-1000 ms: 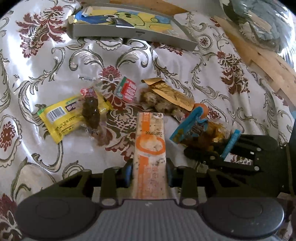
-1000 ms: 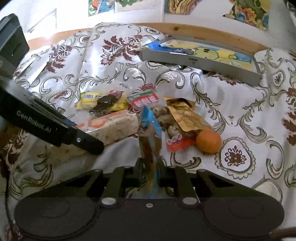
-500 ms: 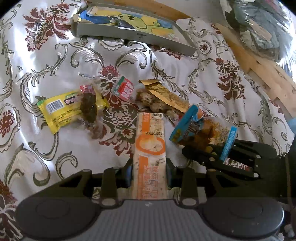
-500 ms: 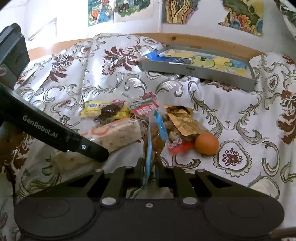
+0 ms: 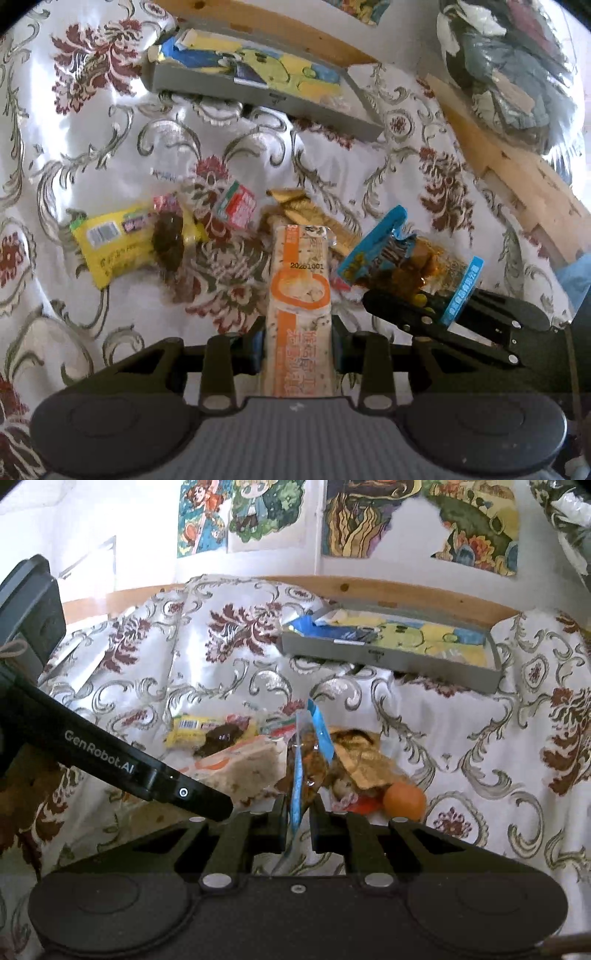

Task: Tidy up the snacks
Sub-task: 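Carry the blue snack bag and cracker bar over the grey tray with both tools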

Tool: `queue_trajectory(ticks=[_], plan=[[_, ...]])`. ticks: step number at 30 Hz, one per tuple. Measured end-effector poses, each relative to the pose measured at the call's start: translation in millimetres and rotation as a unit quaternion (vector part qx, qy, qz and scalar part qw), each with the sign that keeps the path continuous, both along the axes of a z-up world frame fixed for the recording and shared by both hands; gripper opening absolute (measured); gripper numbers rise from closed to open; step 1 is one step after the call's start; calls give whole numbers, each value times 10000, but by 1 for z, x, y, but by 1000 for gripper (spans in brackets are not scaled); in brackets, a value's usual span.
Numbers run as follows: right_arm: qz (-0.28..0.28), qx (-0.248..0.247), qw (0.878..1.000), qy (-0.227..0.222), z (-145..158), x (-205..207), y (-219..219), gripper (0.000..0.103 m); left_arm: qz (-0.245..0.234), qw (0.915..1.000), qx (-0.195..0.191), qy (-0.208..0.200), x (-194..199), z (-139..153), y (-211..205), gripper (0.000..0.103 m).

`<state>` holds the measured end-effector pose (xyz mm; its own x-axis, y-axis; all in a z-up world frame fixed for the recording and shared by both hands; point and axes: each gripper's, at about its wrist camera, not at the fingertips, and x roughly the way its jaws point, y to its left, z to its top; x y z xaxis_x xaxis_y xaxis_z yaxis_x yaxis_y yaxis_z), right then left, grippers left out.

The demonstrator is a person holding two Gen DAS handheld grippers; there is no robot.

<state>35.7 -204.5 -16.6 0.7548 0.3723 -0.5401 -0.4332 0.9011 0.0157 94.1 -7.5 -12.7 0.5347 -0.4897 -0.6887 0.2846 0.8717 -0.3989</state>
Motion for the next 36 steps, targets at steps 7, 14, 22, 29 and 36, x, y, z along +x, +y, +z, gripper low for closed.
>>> queue_trajectory(ticks=[7, 14, 22, 29, 36], plan=[[-102, 106, 9997, -190, 18, 21, -11, 11, 230, 9992, -108, -297, 35, 27, 1, 37], [-39, 13, 9993, -380, 39, 67, -24, 12, 482, 9969, -104, -615, 88, 55, 1, 37], [138, 4, 9995, -300, 58, 135, -27, 12, 860, 9911, 221, -989, 163, 83, 5, 37], [-9, 167, 9994, -310, 75, 201, -14, 12, 1078, 9872, 452, -1089, 223, 91, 12, 37], [-338, 452, 9984, -79, 76, 271, -7, 12, 1369, 9833, 595, -1038, 275, 80, 15, 37]])
